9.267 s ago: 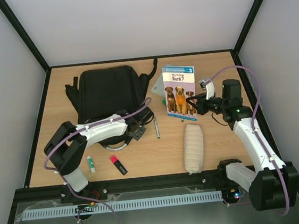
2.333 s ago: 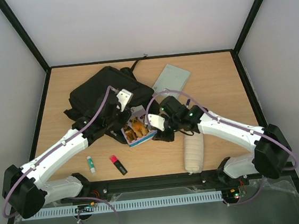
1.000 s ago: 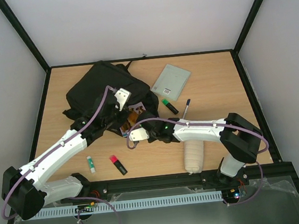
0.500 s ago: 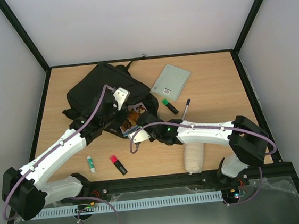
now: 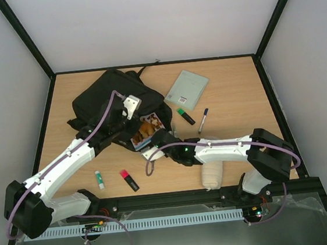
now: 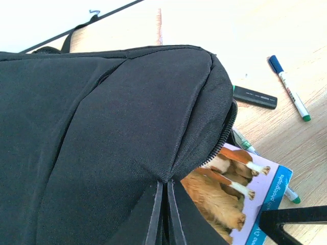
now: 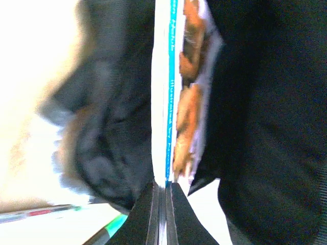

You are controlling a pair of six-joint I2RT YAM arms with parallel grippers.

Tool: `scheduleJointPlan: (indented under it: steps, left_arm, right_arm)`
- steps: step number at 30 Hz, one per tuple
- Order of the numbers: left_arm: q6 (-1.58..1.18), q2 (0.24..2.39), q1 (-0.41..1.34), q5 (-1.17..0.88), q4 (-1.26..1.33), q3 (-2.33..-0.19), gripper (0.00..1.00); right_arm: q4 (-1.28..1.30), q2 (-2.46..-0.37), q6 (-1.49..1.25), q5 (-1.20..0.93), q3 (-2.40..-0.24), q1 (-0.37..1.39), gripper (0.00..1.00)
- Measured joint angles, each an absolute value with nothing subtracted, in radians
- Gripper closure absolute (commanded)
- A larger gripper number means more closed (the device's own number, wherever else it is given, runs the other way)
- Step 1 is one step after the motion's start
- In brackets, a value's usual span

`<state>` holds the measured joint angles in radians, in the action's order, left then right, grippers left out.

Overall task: Pack the student bag
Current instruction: Place the book in the student bag.

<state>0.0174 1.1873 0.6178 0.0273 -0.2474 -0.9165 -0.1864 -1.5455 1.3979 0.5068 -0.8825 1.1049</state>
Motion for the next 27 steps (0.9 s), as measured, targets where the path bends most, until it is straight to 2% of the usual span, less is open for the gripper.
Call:
scheduleJointPlan:
  steps: [11, 15, 27]
  left_arm:
    - [0.006, 1.196, 0.584, -0.022, -0.252, -0.917, 0.98]
    - [-0.001, 1.200, 0.581, -0.030, -0.252, -0.917, 0.98]
    - [-0.008, 1.221, 0.569, -0.040, -0.255, -0.917, 0.98]
  right_arm:
    - [-0.463, -1.554, 1.561, 0.537, -0.580, 1.111, 0.99]
    - [-0.571, -1.576, 1.596, 0.540, -0.564, 1.113, 0.99]
    - [-0.882, -1.835, 1.645, 0.574, -0.580, 1.113, 0.99]
